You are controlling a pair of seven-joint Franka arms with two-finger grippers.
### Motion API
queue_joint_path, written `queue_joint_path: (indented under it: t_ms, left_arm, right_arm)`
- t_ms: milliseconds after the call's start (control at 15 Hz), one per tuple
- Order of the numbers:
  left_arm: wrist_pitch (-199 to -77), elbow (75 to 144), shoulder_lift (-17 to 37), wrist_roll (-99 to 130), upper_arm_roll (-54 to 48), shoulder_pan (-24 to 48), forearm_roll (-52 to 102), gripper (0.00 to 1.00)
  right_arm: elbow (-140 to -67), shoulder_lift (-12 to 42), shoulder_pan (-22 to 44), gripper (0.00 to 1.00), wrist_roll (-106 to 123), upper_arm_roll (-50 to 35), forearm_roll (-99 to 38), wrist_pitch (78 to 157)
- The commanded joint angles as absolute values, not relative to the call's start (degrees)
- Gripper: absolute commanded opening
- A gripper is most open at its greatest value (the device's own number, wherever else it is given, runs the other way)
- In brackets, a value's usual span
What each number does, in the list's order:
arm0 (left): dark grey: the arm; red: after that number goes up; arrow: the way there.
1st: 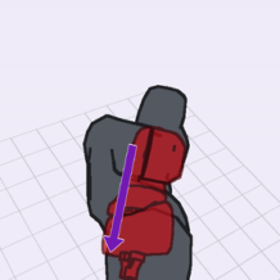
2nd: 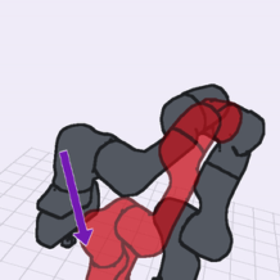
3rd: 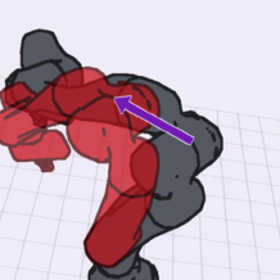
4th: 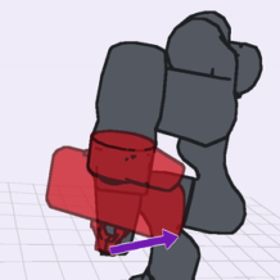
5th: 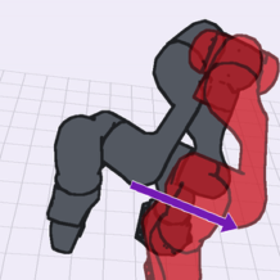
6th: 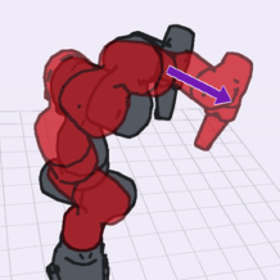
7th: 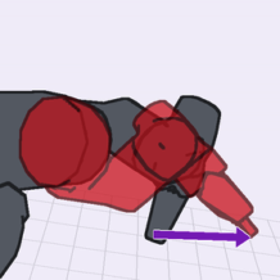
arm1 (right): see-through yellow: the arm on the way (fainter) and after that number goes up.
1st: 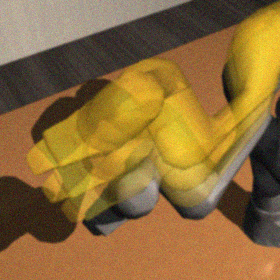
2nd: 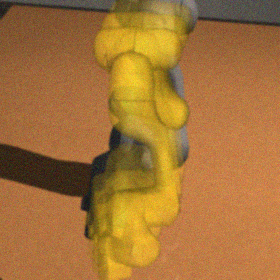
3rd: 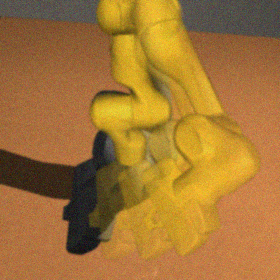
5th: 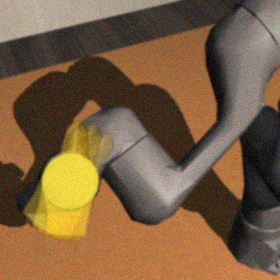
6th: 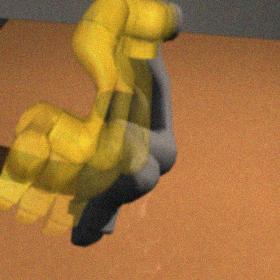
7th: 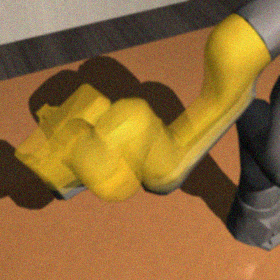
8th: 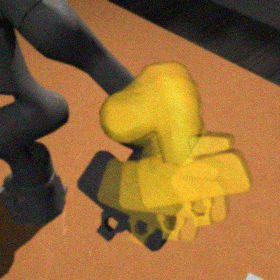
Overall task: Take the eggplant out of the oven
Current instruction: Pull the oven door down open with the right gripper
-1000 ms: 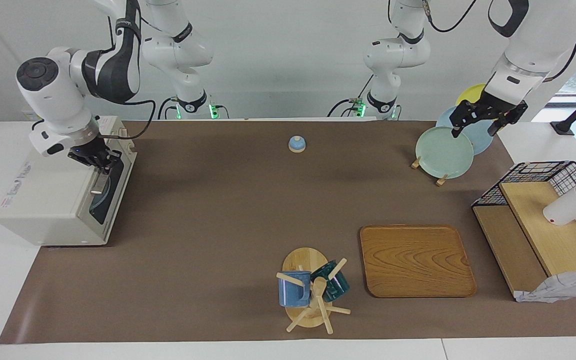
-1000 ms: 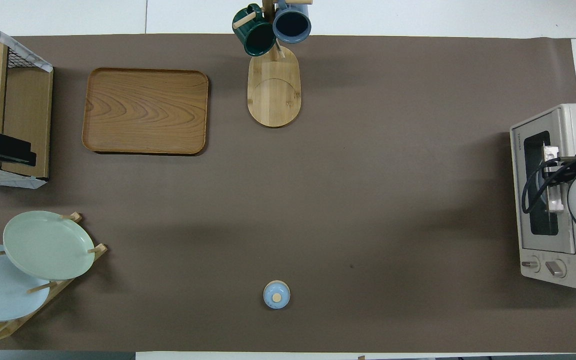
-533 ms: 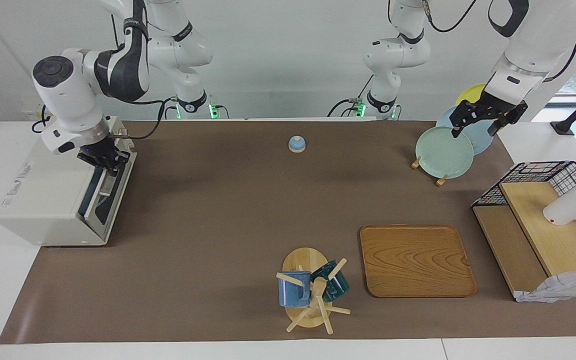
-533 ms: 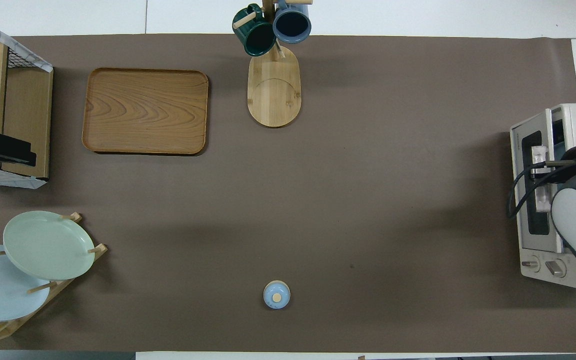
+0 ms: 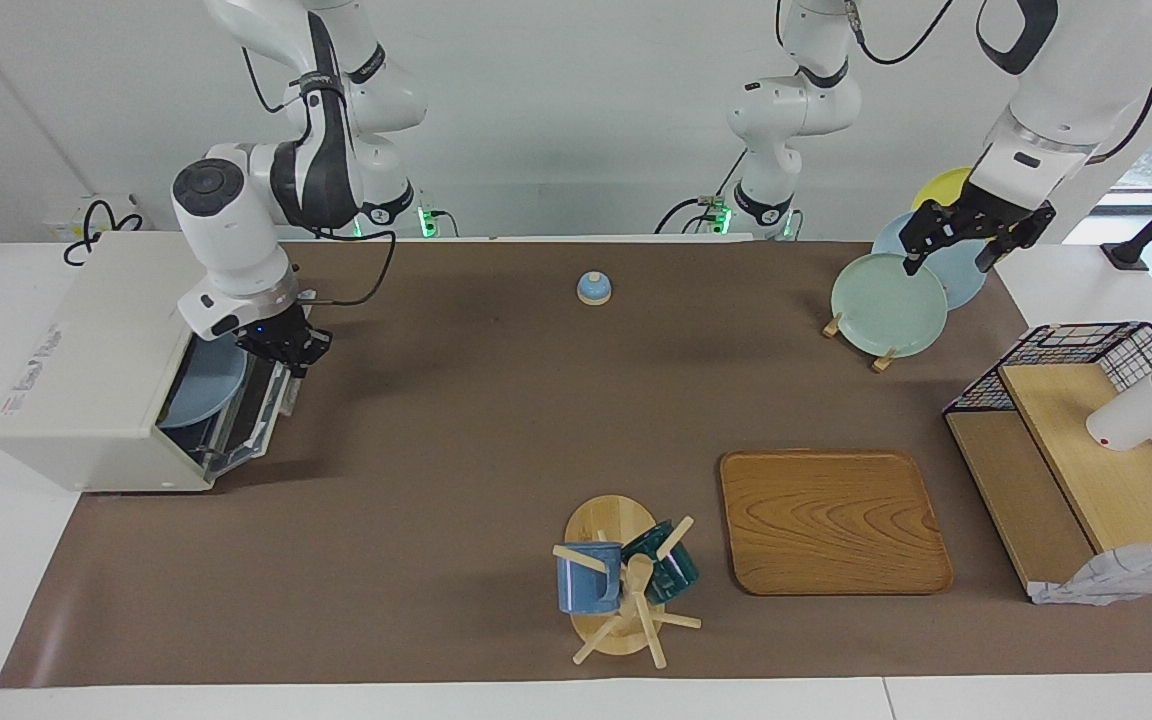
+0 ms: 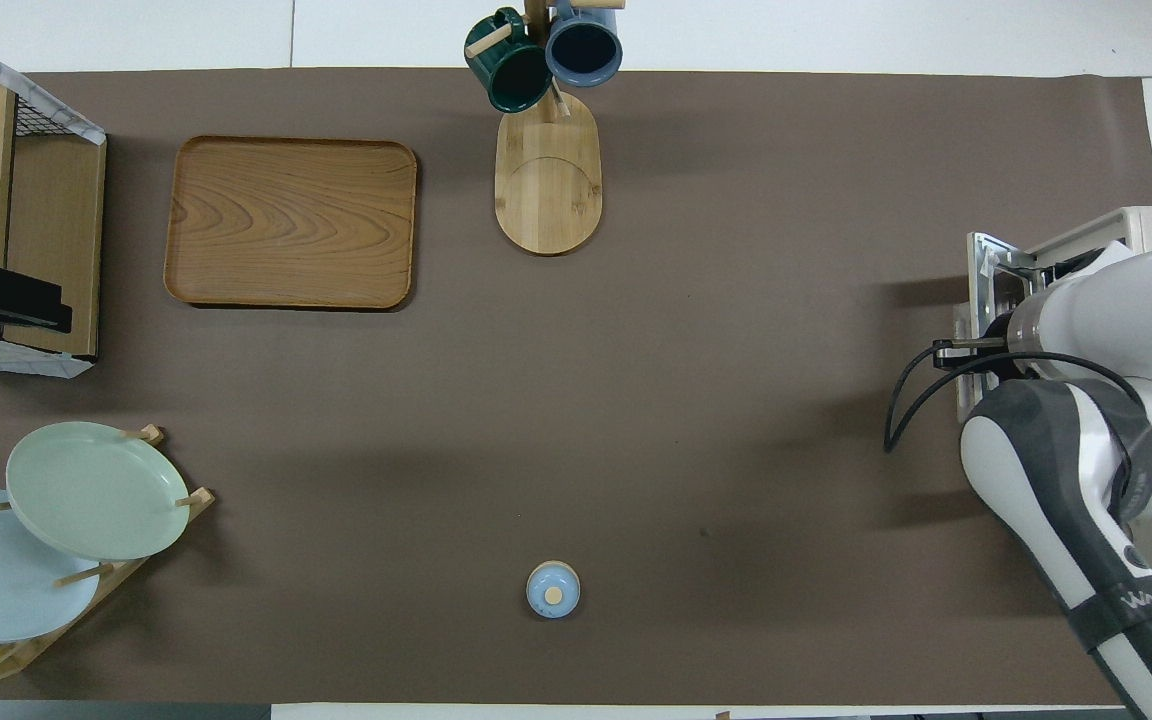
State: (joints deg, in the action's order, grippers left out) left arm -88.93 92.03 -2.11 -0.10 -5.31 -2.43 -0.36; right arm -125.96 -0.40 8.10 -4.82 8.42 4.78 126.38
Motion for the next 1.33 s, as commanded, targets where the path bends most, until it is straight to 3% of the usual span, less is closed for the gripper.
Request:
queue_joint_path:
  t_ms: [0,400,733,933,1067,1133,1200,1267]
  left_arm:
    - [-88.8,92.7,-2.9,0.1,-5.9,-3.1,-1.1,1.00]
    - [-88.9,92.7,-2.9,0.1,-5.9,-3.1,-1.1,1.00]
    - [-88.8,92.7,-2.9,0.1,-5.9,-3.1,-1.1,1.00]
    - [-88.8,92.7,-2.9,0.1,-5.9,-3.1,-1.1,1.00]
    - [-88.8,92.7,-2.9,0.1,-5.9,-3.1,-1.1,1.00]
    - [-88.8,92.7,-2.9,0.1,-5.9,-3.1,-1.1,1.00]
    - [-88.8,92.7,-2.9,0.0,-5.9,-3.1,-1.1,1.00]
    - [-88.9,92.7,-2.9,0.1,-6.0,-3.1,-1.1,1.00]
  right_arm:
    - [-125.5,5.2,5.8,0.00,-3.7,10.0,5.7,135.6]
    - [-125.5,9.9,6.4,0.00,-3.8,10.0,4.0,140.9]
    - [-125.2,10.5,9.3,0.00,-5.3,9.7,-2.0,141.9]
    - [-123.1,10.8,12.3,0.00,-7.5,9.7,-4.7,140.5]
    - [-119.5,11.0,13.4,0.00,-9.0,9.8,-4.7,135.4]
    - [-117.4,10.9,13.3,0.06,-9.5,9.8,-4.5,131.7]
    - [-115.9,10.5,12.7,0.19,-9.7,9.9,-3.8,128.4]
    - [-115.1,9.8,12.6,0.48,-9.7,10.3,-3.3,125.5]
